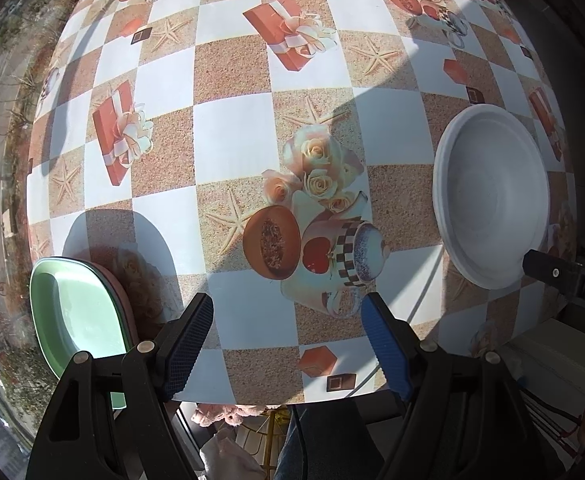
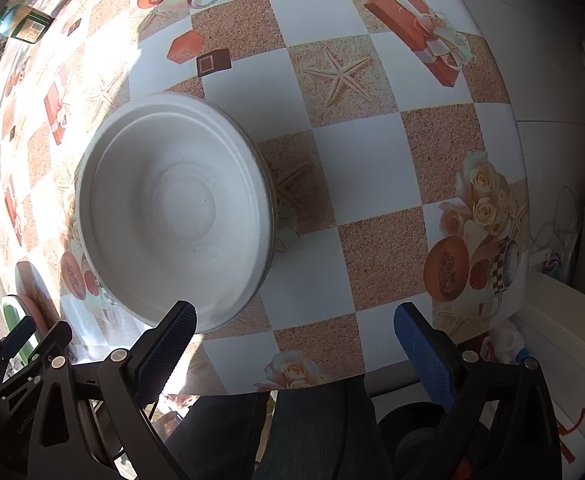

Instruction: Organize plates and bowls

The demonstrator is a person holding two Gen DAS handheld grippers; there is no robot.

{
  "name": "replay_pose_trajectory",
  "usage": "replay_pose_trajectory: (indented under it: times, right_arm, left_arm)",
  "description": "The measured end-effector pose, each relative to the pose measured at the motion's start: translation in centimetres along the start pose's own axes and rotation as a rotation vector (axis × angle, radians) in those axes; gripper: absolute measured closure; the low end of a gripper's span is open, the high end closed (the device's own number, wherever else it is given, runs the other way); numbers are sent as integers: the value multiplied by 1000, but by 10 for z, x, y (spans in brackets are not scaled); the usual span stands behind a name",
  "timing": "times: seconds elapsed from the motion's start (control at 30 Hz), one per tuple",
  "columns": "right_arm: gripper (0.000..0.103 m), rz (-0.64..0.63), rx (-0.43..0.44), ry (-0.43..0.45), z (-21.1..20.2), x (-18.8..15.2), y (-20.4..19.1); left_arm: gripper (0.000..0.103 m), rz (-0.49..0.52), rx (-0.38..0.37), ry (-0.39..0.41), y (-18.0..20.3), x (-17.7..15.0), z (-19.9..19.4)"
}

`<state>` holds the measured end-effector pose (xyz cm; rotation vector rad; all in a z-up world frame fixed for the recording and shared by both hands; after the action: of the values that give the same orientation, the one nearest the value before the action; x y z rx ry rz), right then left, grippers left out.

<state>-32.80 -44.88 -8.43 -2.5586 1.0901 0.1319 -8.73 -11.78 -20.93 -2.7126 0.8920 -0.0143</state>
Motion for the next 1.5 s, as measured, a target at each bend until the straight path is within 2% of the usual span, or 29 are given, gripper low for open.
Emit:
replay_pose_trajectory:
  times: [0.33,0.57,0.8,1.0,1.17,1.2,1.23,1.27,1.3,1.33,1.4,1.43,1.47,1.5]
  right_arm:
    - [3,-29,-1,47,-7,14,9]
    - [3,-36,6,71,-13,35,25]
    - [3,-67,27,49,-6,66,33]
    - [3,-120,50,21,5,77,30]
    - [5,-150,53,1,14,83,22]
    - [9,-153,56,-3,16,85,21]
    - [25,-155,62,-8,18,86,20]
    - [32,-154,71,-21,20,87,18]
    - [33,-146,87,-30,22,87,17]
    - [39,-140,102,-36,24,87,16]
    - [46,-147,131,-39,26,87,8]
    - [54,-159,140,-41,28,86,3]
    - [64,-170,149,-47,29,86,0]
    - [68,-175,164,-58,31,82,-7]
  left_arm:
    - [23,42,1,93,32,29,-26]
    - [23,74,16,117,68,55,-30]
    - [23,65,48,84,91,66,-8]
    - [23,55,55,64,104,75,7]
    - [24,56,22,38,125,87,19]
    - [24,56,20,36,129,88,20]
    - [25,58,14,37,135,94,20]
    - [28,61,6,37,139,95,20]
    - [35,63,-12,35,144,96,19]
    - [39,65,-35,31,149,97,18]
    - [61,78,-91,21,165,98,16]
    - [66,89,-95,21,170,99,14]
    - [66,90,-85,27,173,99,13]
    - [66,86,-91,26,174,99,13]
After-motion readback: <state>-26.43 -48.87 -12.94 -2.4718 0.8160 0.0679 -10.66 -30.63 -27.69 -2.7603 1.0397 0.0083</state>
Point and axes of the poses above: each gripper's, at about its wrist camera, not at the fingertips, and z roughly the way its jaws point, y to its right, x to its top, the point moved 10 cm from there along z, roughly the way its jaws point, and after that the axes turned 15 degrees about x, right-handed, at the moved point
